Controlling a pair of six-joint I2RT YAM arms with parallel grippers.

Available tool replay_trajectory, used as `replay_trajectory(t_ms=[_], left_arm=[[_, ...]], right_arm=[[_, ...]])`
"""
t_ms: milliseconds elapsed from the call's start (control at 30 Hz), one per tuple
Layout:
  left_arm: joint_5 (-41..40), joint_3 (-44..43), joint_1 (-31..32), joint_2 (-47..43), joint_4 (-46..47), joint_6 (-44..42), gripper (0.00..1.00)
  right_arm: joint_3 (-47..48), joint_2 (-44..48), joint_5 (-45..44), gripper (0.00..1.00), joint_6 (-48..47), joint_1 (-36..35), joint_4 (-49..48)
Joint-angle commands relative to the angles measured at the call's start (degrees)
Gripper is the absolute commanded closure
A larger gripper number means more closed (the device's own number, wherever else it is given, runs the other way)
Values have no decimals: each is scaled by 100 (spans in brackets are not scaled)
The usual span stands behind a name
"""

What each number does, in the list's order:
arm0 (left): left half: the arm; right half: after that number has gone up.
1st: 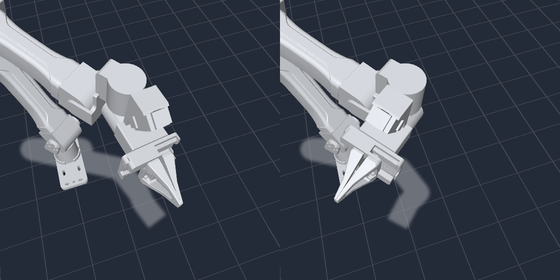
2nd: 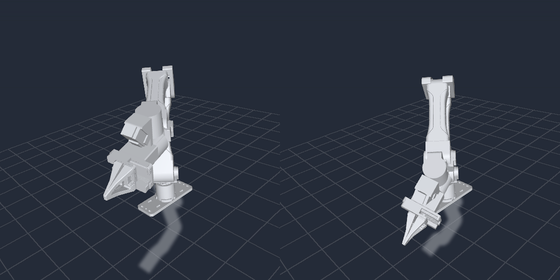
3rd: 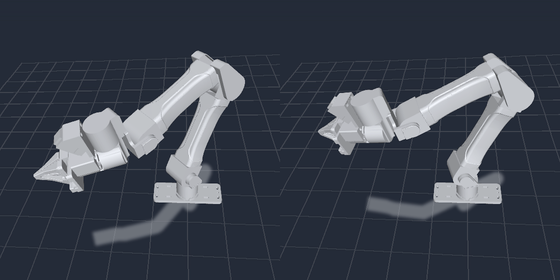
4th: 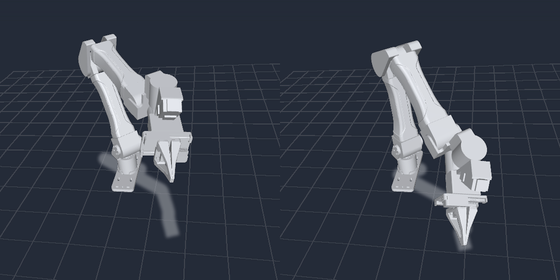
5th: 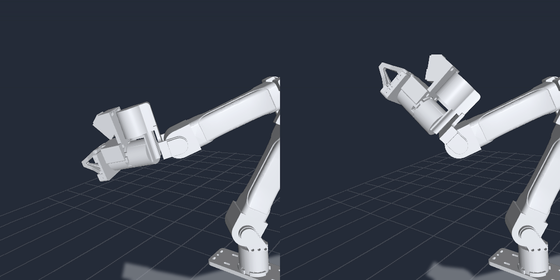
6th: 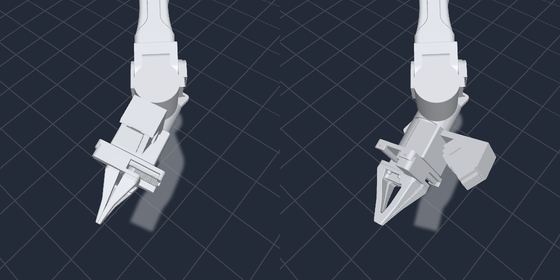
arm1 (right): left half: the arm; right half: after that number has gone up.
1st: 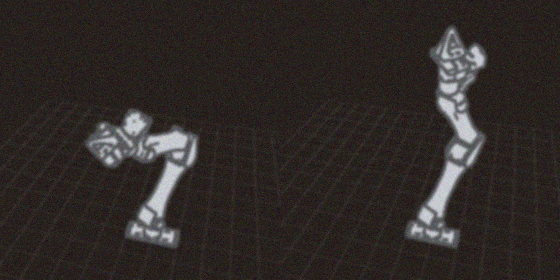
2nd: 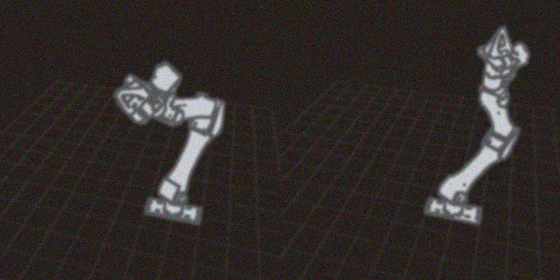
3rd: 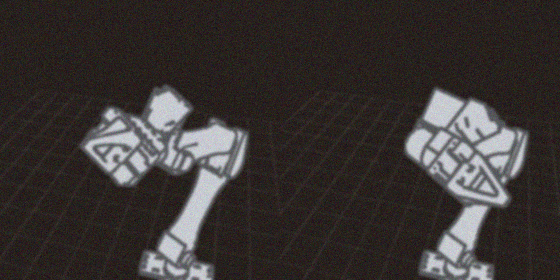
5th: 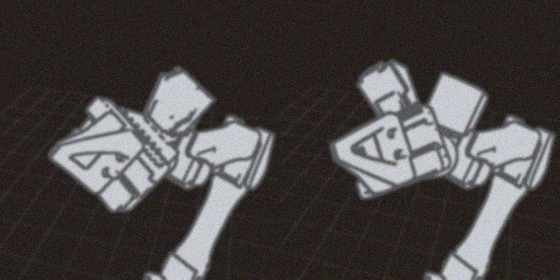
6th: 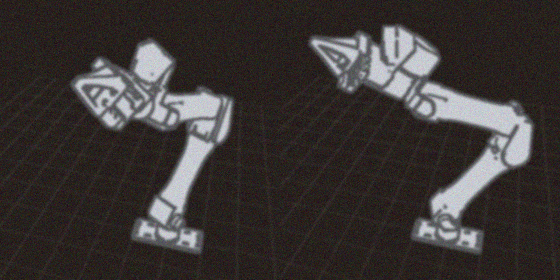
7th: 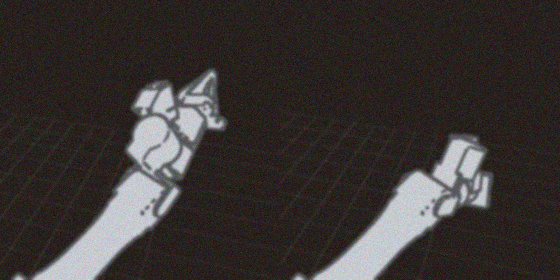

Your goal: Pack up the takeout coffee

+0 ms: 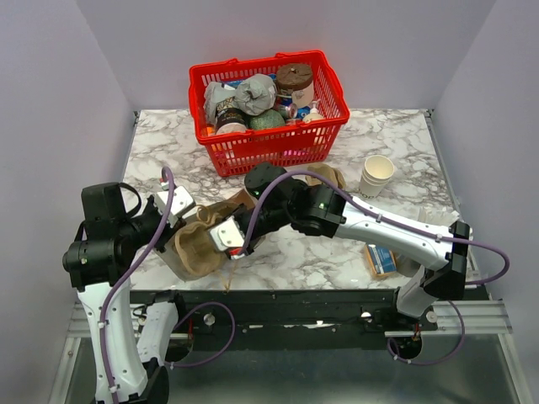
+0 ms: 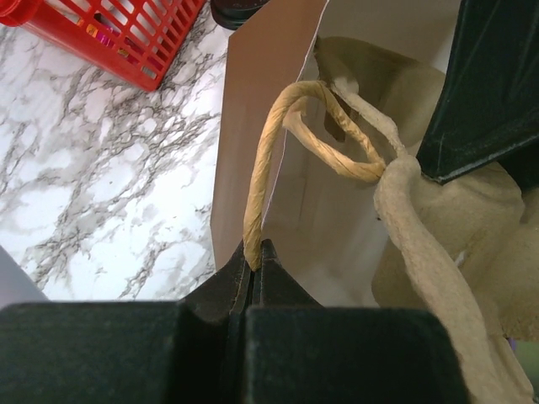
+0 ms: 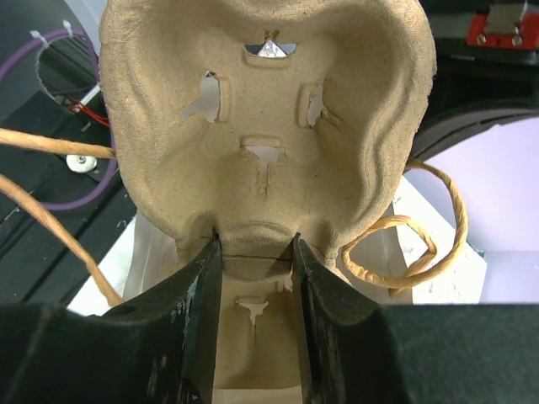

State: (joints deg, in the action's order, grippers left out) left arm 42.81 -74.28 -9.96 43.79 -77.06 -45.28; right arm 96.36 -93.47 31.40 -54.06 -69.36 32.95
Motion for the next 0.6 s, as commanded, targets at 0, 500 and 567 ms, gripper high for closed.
replay_trajectory(t_ms=[0,500,567], left_arm=[[-142,-104,64,-55,-978,-140,100],[-800,-244,81,218,-864,54,57],[-888,-315,73,218,-811,141,47]], right_arm=[[146,-197,-274,99,-86,2,299],[357,-452,-687,99,1,-16,677],[410,-505,-740,100,1,-16,774]])
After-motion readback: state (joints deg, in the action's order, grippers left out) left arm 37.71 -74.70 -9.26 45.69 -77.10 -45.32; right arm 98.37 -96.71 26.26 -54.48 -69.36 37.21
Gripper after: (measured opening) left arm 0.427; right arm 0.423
